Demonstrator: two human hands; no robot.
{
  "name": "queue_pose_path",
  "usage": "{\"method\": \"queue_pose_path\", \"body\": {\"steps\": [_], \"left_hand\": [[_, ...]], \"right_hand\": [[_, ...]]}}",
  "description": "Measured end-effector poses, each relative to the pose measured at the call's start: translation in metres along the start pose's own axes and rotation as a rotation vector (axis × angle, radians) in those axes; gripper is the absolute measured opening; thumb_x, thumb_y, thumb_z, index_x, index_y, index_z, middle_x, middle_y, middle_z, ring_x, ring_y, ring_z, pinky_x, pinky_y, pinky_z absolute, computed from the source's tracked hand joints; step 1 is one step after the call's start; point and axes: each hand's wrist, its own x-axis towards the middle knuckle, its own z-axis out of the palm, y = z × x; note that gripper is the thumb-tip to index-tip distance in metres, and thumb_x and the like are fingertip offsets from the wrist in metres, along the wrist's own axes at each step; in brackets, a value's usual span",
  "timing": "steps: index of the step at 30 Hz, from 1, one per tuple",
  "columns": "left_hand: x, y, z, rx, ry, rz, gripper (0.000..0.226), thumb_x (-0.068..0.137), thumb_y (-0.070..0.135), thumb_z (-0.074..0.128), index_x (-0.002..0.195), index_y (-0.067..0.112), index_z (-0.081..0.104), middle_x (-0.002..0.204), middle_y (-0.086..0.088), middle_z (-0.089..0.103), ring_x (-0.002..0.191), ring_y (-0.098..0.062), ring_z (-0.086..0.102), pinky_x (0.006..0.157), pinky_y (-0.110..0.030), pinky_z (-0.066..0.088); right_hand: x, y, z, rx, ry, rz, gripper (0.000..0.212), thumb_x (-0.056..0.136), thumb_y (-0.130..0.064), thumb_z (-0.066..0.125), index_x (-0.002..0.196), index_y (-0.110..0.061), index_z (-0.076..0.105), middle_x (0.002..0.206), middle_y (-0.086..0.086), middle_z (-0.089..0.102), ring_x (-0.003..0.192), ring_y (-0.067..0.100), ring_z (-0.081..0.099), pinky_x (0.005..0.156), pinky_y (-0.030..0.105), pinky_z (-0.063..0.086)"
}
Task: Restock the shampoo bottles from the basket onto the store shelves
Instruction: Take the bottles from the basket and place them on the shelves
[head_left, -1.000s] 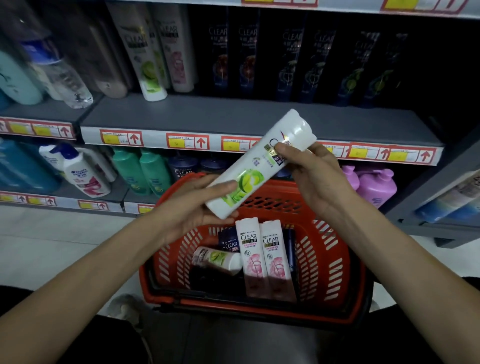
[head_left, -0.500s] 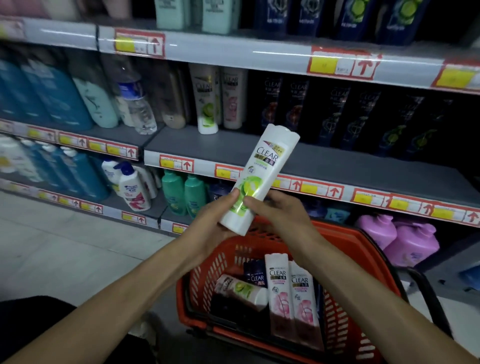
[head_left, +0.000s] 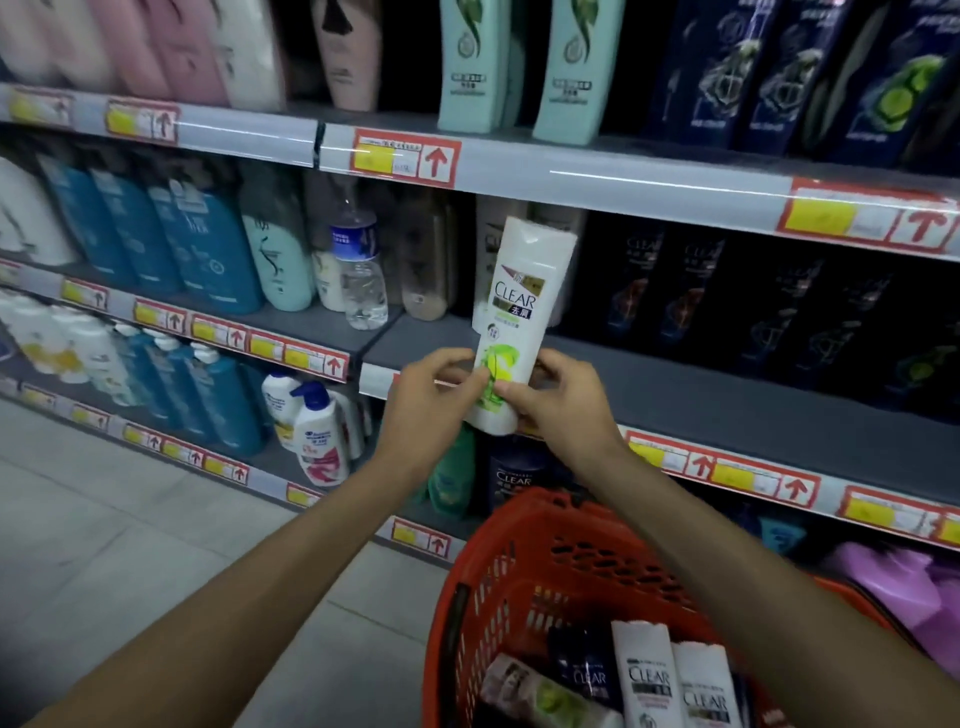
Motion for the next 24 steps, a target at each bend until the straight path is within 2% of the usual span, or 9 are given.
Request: {"method": "queue_pose_path", "body": {"steps": [2,5,7,11,13,15,18,20,24], "left_hand": [[0.022,-0.003,0.001,-0.014,0.010,0.011,0.025,0.092,0.031,0.074,0.116,0.024,0.075,0.094,0.004,0.078,0.090,-0.010,0.073,0.086,-0.045,0.061],[0.050,-0.011,0.005,-0.078,0.031,-0.006,0.028,0.086,0.043,0.073,0.114,0.037,0.075,0.099,0.010,0.078,0.098,-0.008,0.073,0.095,-0.044,0.058],[0.068,-0.018,0.010,-0.139,0.032,-0.020,0.024,0.090,0.032,0.071,0.113,0.039,0.073,0.097,0.015,0.078,0.099,-0.004,0.073,0.098,-0.040,0.057],[0.098,-0.020,0.020,-0.187,-0.010,-0.054,0.043,0.092,0.009,0.068,0.128,0.033,0.069,0.084,0.022,0.076,0.090,0.002,0.071,0.089,-0.028,0.058],[0.110,-0.020,0.026,-0.221,-0.022,-0.088,0.050,0.092,0.004,0.066,0.138,0.024,0.064,0.097,0.014,0.074,0.095,-0.005,0.070,0.086,-0.020,0.056],[0.118,-0.022,0.031,-0.233,-0.029,-0.129,0.053,0.093,-0.001,0.065,0.143,0.015,0.058,0.106,0.005,0.069,0.095,-0.008,0.066,0.073,-0.008,0.051],[0.126,-0.032,0.035,-0.211,-0.035,-0.148,0.056,0.089,0.001,0.066,0.143,0.016,0.058,0.097,0.008,0.072,0.102,-0.016,0.069,0.089,-0.026,0.055],[0.129,-0.037,0.037,-0.182,-0.037,-0.156,0.057,0.088,0.000,0.064,0.141,0.019,0.059,0.089,0.012,0.071,0.097,-0.015,0.069,0.092,-0.032,0.055],[0.126,-0.033,0.033,-0.171,-0.066,-0.141,0.062,0.088,-0.008,0.058,0.136,0.031,0.055,0.090,0.016,0.067,0.087,0.000,0.064,0.076,-0.014,0.051]], "right_hand": [[0.024,0.001,0.009,-0.021,0.037,-0.044,0.046,0.074,-0.028,0.084,0.119,-0.023,0.074,0.103,-0.007,0.079,0.094,0.014,0.076,0.087,0.048,0.061],[0.055,0.003,0.019,-0.098,0.089,-0.098,0.047,0.080,-0.022,0.085,0.125,-0.021,0.072,0.107,-0.008,0.077,0.095,0.009,0.074,0.089,0.042,0.061],[0.074,0.006,0.025,-0.144,0.136,-0.120,0.047,0.079,-0.021,0.085,0.124,-0.020,0.072,0.106,-0.006,0.077,0.095,0.011,0.073,0.089,0.041,0.060],[0.109,0.015,0.038,-0.253,0.209,-0.138,0.045,0.079,-0.017,0.085,0.122,-0.014,0.073,0.103,0.000,0.077,0.090,0.012,0.072,0.086,0.040,0.061],[0.122,0.020,0.042,-0.301,0.228,-0.125,0.041,0.081,-0.017,0.084,0.120,-0.013,0.072,0.101,0.002,0.076,0.087,0.013,0.071,0.085,0.040,0.061],[0.132,0.026,0.045,-0.352,0.247,-0.118,0.035,0.083,-0.019,0.083,0.115,-0.012,0.072,0.099,0.001,0.075,0.087,0.014,0.071,0.085,0.041,0.060],[0.139,0.035,0.048,-0.385,0.253,-0.111,0.032,0.085,-0.019,0.081,0.113,-0.011,0.068,0.097,-0.003,0.071,0.087,0.013,0.069,0.085,0.039,0.060],[0.140,0.038,0.049,-0.386,0.269,-0.119,0.034,0.086,-0.019,0.081,0.116,-0.011,0.067,0.097,-0.003,0.070,0.088,0.014,0.069,0.085,0.040,0.060],[0.140,0.041,0.050,-0.404,0.260,-0.061,0.044,0.082,-0.022,0.084,0.119,-0.010,0.062,0.106,0.004,0.071,0.095,0.020,0.069,0.087,0.044,0.059]]}}
